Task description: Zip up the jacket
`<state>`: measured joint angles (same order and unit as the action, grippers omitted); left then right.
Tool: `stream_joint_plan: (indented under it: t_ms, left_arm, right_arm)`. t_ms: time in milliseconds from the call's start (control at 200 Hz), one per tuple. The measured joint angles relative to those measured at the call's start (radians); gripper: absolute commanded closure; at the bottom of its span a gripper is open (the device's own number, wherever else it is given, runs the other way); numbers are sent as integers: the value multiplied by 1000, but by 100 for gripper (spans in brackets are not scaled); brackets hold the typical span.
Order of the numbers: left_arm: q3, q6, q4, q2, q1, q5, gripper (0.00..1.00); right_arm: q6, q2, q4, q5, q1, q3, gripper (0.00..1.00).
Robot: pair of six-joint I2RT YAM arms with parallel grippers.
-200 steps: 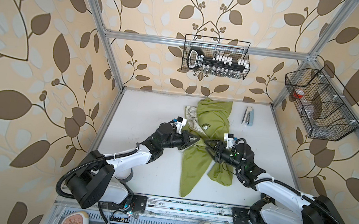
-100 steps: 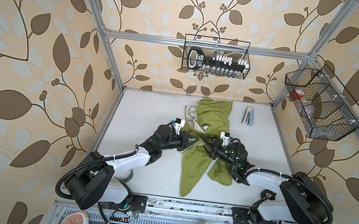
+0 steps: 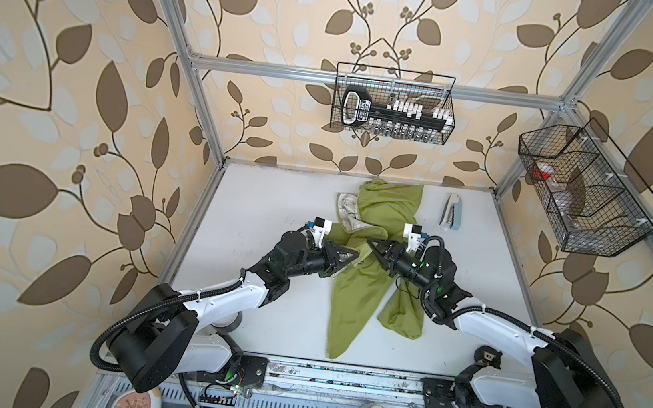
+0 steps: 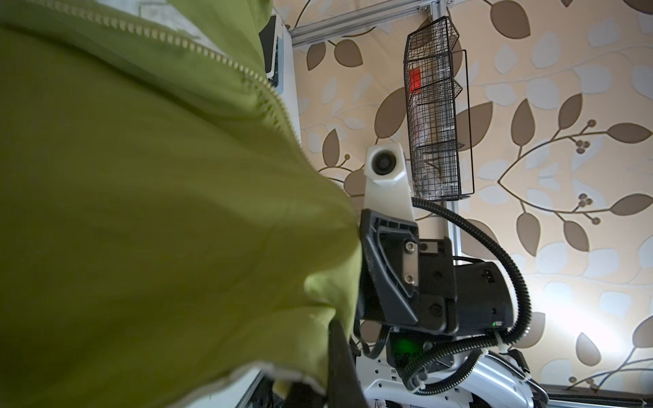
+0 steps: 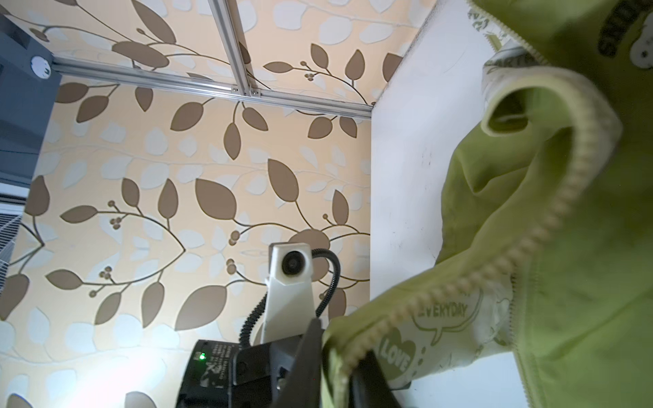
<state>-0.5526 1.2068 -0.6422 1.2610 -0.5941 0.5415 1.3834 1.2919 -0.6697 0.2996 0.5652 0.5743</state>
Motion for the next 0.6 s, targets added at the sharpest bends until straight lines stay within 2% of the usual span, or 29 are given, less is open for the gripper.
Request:
stream_joint_plan:
  t_ms: [30,105,145,190,410,600]
  left_arm:
    - [1,1,-7,0,0,0,83]
    - [6,4,-26,0,0,0,52]
    - [13,10,-43,0,0,0,44]
    - [24,18,-58,0,0,-1,39]
    - [64,-2,-113,1,0,10,38]
    - [64,-15,-183,45,0,55,50]
  right_arm:
    - [-5,0,11,0,1,8,98]
    - [-21,0,45,2,3,19,100]
    - [-28,0,67,3,5,24,100]
    - [-36,0,100,3,7,34,100]
    - [-93,7,252,2,38,141,100]
    - [-121,7,333,-7,50,193,100]
